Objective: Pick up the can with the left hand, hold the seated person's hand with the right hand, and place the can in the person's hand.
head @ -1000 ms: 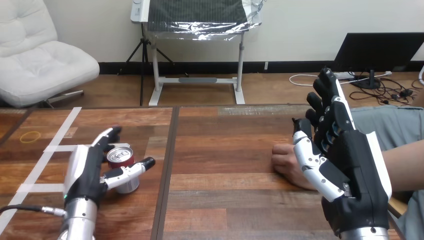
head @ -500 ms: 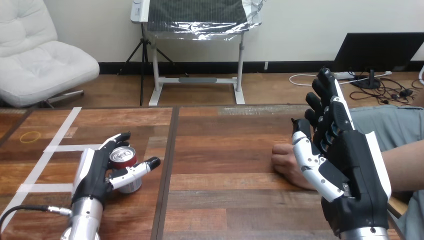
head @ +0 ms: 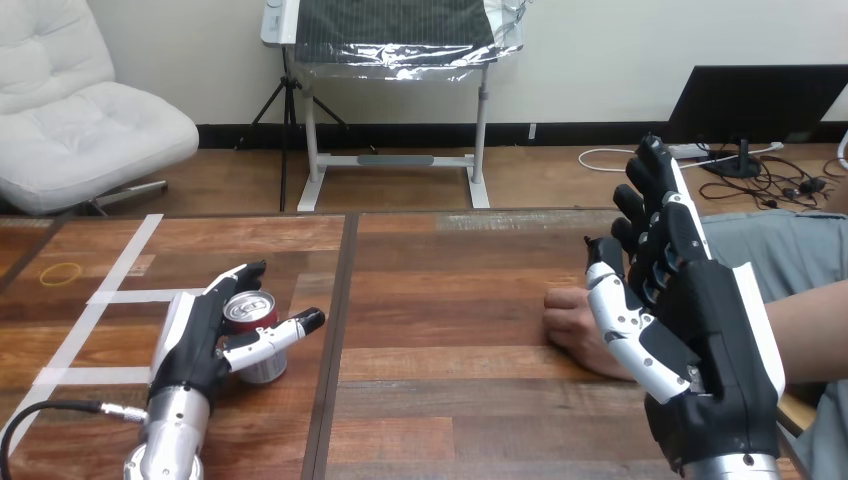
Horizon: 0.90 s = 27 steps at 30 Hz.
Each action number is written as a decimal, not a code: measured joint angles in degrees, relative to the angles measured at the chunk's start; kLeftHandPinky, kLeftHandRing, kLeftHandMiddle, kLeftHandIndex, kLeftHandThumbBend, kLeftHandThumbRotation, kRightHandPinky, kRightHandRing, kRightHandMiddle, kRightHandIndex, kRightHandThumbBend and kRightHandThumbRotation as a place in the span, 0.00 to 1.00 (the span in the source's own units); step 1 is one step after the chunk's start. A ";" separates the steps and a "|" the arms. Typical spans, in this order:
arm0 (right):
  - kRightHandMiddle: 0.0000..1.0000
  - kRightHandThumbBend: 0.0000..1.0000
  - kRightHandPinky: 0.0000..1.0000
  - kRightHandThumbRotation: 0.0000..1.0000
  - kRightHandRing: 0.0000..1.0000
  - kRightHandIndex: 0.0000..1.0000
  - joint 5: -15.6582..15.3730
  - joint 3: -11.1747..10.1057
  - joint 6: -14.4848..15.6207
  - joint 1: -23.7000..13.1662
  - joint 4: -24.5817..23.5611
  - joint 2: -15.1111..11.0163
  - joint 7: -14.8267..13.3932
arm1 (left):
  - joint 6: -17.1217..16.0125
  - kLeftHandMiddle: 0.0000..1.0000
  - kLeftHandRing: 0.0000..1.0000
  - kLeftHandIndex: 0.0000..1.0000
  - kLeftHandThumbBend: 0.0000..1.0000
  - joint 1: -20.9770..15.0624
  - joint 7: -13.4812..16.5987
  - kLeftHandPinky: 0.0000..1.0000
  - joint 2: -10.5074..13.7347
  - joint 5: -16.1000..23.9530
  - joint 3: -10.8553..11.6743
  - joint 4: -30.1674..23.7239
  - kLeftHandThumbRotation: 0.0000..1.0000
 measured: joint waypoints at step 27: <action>1.00 0.00 1.00 0.00 1.00 1.00 -0.05 -0.03 0.05 0.00 -0.50 0.00 0.77 | -0.77 0.66 0.63 0.66 0.75 -1.40 3.70 0.58 -0.08 3.19 -0.80 2.41 0.10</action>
